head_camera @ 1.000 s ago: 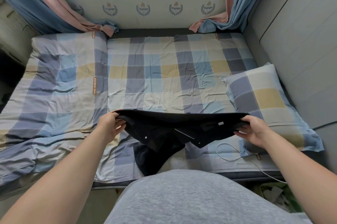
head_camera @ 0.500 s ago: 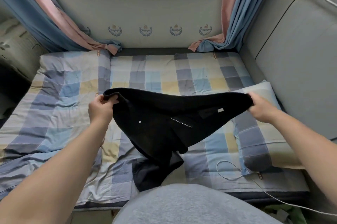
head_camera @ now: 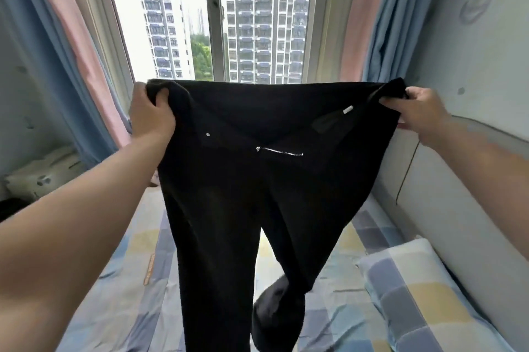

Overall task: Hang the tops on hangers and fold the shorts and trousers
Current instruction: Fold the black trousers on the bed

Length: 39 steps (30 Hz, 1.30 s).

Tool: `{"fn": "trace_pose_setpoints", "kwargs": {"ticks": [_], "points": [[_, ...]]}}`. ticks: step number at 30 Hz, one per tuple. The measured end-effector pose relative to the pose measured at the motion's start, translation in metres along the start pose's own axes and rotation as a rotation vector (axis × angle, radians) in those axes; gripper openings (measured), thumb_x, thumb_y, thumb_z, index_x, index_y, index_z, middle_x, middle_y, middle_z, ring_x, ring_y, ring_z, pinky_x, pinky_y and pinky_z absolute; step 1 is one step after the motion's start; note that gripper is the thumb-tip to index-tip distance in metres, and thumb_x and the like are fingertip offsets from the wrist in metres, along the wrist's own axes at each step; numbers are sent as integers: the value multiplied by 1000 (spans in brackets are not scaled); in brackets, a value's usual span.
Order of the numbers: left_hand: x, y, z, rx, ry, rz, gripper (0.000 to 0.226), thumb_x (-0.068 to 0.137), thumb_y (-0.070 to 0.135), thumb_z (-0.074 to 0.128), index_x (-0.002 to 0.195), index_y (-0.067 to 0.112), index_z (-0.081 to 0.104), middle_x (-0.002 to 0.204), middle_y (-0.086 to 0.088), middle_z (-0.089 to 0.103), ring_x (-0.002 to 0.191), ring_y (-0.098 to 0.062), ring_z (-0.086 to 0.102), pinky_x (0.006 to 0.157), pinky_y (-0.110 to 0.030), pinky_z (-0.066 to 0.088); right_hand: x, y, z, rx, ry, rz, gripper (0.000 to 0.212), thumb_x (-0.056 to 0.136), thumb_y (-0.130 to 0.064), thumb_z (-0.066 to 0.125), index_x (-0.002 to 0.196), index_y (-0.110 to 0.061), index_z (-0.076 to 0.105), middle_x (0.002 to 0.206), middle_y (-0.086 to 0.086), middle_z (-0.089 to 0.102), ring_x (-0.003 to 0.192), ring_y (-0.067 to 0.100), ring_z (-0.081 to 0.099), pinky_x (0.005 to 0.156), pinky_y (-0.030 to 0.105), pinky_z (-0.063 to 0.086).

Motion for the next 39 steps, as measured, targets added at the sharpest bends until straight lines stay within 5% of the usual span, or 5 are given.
{"fn": "trace_pose_setpoints", "kwargs": {"ticks": [11,19,27,32,39], "points": [[97,141,-27,140,75,138,26,99,35,44,115,15,47,99,-6,56,89,-33,58,78,-44,48,50,-181,-14,218,138,-56,16,75,-8,76,82,-11,61,77,5,66,54,12,68,43,20,50],[106,154,-10,-33,-163,-344,22,98,5,50,118,-3,56,114,-13,60,94,-23,51,70,-17,49,52,-214,-3,297,136,188,23,88,1,63,111,-3,64,103,11,66,85,22,68,54,31,57],[69,188,2,-525,-261,-706,25,103,20,39,94,3,55,84,-11,61,70,-26,59,64,-39,50,29,-226,47,539,-100,309,14,86,-1,72,99,0,65,104,13,69,93,29,70,62,44,63],[57,238,21,-654,-417,-532,36,101,17,37,127,12,61,112,-7,71,84,-24,67,68,-35,52,13,-265,95,393,-265,220,15,81,-23,81,75,-15,69,90,3,69,84,20,67,79,35,59],[16,279,24,-757,-678,-286,21,95,19,46,108,17,62,95,-4,64,84,-22,59,70,-32,48,-14,-322,140,381,-414,4,23,86,-30,72,99,-13,79,93,-2,78,82,16,69,75,29,52]]}}
Point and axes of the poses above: each hand's wrist, its own x-axis towards the middle knuckle, its own z-axis out of the palm, y = z × x, the point moved 6 cm from there along x, towards the middle knuckle
